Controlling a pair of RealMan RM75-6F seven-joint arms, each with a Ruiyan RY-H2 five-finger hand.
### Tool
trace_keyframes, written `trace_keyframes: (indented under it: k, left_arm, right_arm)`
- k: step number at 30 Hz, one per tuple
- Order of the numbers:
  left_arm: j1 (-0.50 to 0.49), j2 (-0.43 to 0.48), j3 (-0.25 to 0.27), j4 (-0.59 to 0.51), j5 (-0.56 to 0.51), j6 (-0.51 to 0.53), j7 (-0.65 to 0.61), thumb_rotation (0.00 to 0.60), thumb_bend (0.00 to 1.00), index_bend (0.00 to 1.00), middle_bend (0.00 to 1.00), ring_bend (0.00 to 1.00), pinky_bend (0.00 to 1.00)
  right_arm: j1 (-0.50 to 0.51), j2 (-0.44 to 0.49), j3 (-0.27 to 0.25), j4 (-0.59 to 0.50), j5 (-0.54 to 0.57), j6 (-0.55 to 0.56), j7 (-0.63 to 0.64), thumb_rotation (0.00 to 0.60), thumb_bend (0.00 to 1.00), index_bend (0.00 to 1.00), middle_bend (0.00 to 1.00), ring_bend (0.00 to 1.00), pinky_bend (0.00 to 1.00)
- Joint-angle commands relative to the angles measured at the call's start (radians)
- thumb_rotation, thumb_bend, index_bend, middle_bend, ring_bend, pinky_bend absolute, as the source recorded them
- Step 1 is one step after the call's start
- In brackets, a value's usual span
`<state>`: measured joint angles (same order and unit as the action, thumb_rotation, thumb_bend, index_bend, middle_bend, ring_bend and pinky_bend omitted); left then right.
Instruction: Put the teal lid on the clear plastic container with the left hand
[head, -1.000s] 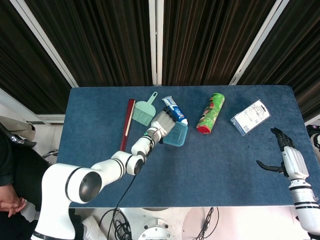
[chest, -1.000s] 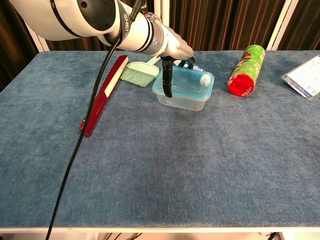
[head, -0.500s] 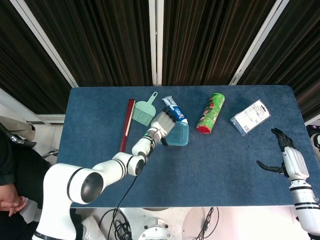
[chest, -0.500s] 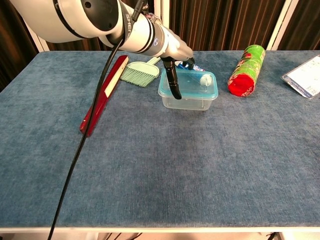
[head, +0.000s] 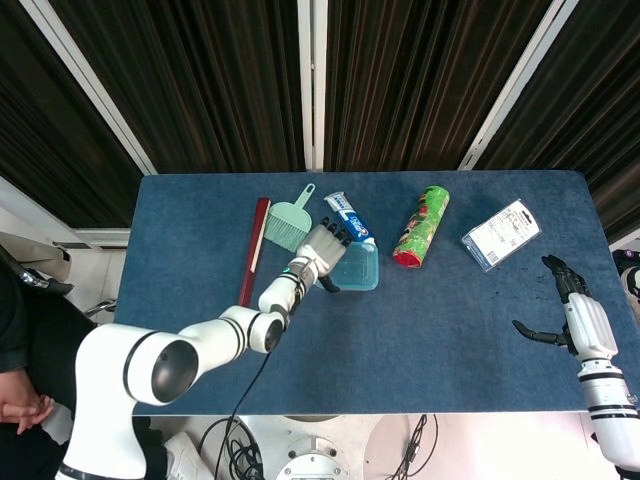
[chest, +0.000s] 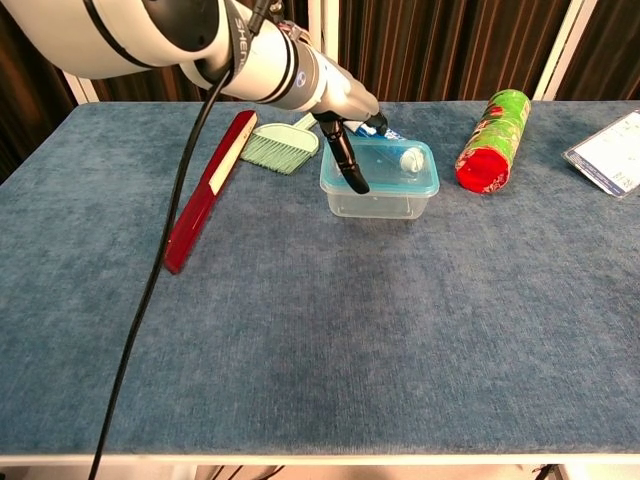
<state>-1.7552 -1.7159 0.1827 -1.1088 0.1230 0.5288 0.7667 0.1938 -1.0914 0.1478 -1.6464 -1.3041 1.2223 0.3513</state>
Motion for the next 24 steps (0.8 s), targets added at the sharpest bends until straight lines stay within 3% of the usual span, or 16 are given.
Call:
trace_keyframes:
  k: [1,5,7,13,19,24]
  left_arm:
    - [0.024,0.022,-0.025,-0.026,0.06,0.014,-0.031,0.218,0.13,0.04,0.0,0.0,0.0]
    - [0.038,0.042,-0.03,-0.051,0.081,0.011,-0.048,0.218,0.13,0.04,0.0,0.0,0.0]
    - [0.057,0.066,-0.058,-0.085,0.112,0.02,-0.085,0.219,0.13,0.04,0.0,0.0,0.0]
    - [0.175,0.174,-0.123,-0.275,0.351,0.133,-0.206,0.22,0.1,0.15,0.09,0.0,0.0]
    - [0.276,0.197,-0.124,-0.362,0.545,0.232,-0.252,0.221,0.09,0.25,0.15,0.0,0.0]
    - [0.31,0.186,-0.123,-0.384,0.6,0.254,-0.236,0.221,0.09,0.25,0.15,0.0,0.0]
  right_arm:
    - [0.0,-0.001,0.0,-0.001,0.0,0.001,-0.001,0.6,0.09,0.0,0.0,0.0,0.0]
    - [0.0,0.0,-0.001,-0.006,-0.007,0.005,-0.003,0.6,0.09,0.0,0.0,0.0,0.0]
    - [-0.002,0.0,-0.002,-0.007,-0.01,0.009,-0.002,0.6,0.09,0.0,0.0,0.0,0.0]
    - [0.001,0.001,-0.001,-0.001,-0.013,0.004,0.003,0.6,0.09,0.0,0.0,0.0,0.0]
    - [0.01,-0.008,0.0,0.001,-0.023,0.002,0.0,0.6,0.09,0.0,0.0,0.0,0.0]
    - [0.013,-0.007,0.0,-0.006,-0.027,0.003,-0.008,0.6,0.09,0.0,0.0,0.0,0.0]
